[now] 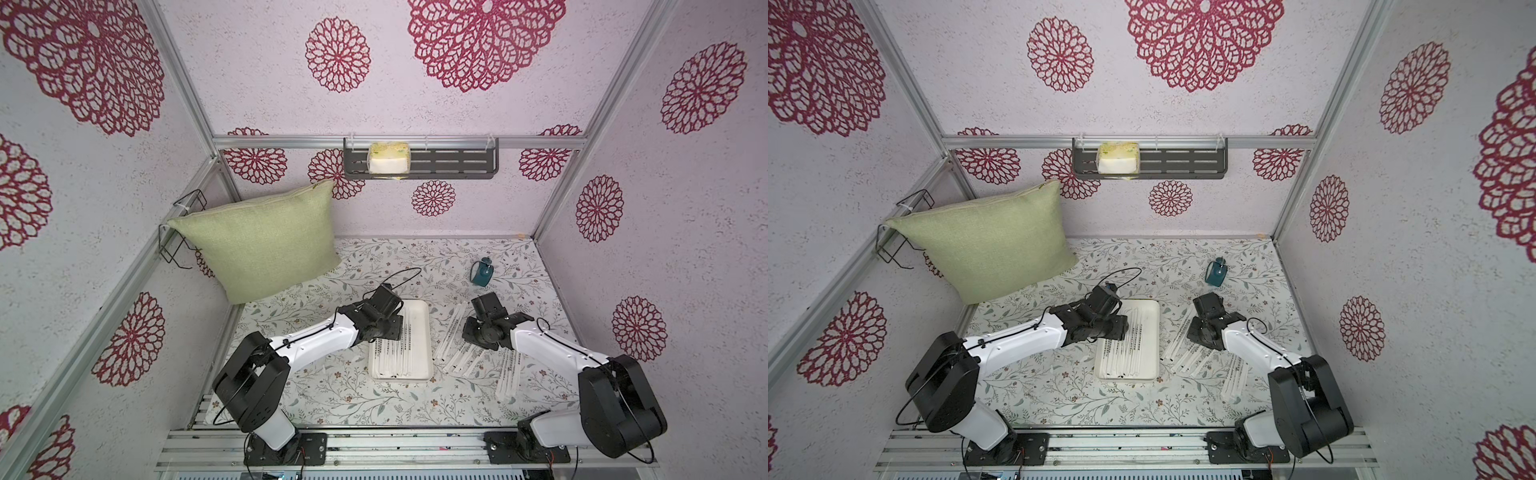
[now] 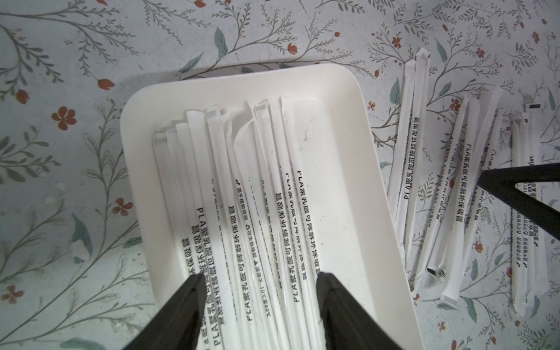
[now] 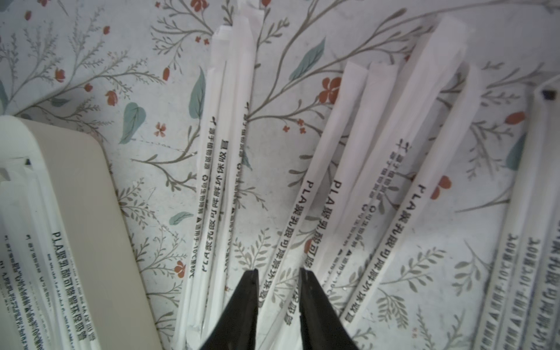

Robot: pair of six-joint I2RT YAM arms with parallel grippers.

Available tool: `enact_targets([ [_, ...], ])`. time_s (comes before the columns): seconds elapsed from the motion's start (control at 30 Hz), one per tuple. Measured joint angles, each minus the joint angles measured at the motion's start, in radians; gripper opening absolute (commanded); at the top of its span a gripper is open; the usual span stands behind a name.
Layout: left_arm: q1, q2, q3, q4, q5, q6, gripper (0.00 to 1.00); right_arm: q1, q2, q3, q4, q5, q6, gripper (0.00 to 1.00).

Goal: Put the straws into the storage box
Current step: Pick up the straw from the center of the board.

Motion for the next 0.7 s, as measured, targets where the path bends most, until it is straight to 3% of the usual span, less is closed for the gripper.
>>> enact_targets([
  [0.57, 0.035, -0.042, -0.044, 0.014, 0.000, -0.003, 0.65, 0.029, 0.091, -0.005, 0.055, 0.044, 0.149, 0.32],
  [0.7, 0.036, -0.045, -0.049, 0.016, 0.000, -0.003, 0.65, 0.029, 0.122, -0.018, 0.076, 0.047, 0.157, 0.27],
])
